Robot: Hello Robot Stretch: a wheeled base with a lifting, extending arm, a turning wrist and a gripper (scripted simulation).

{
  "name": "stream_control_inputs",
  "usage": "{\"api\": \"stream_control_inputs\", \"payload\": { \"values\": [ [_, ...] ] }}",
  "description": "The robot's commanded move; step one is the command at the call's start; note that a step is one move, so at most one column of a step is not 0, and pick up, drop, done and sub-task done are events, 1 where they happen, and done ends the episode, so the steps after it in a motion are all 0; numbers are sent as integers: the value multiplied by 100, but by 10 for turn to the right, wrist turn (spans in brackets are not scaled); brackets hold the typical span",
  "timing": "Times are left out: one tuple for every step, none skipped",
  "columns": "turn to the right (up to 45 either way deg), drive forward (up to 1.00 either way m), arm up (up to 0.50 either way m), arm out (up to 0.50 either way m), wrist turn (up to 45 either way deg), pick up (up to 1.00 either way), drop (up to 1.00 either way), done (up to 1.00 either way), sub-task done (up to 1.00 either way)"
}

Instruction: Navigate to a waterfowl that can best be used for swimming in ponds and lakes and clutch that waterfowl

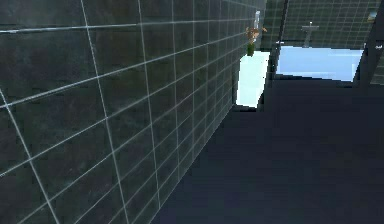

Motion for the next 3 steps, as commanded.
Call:
{"api": "stream_control_inputs", "payload": {
  "values": [
    [0,0,0,0,450,0,0,0,0],
    [0,0,0,0,450,0,0,0,0],
    [0,0,0,0,150,0,0,0,0]
  ]
}}
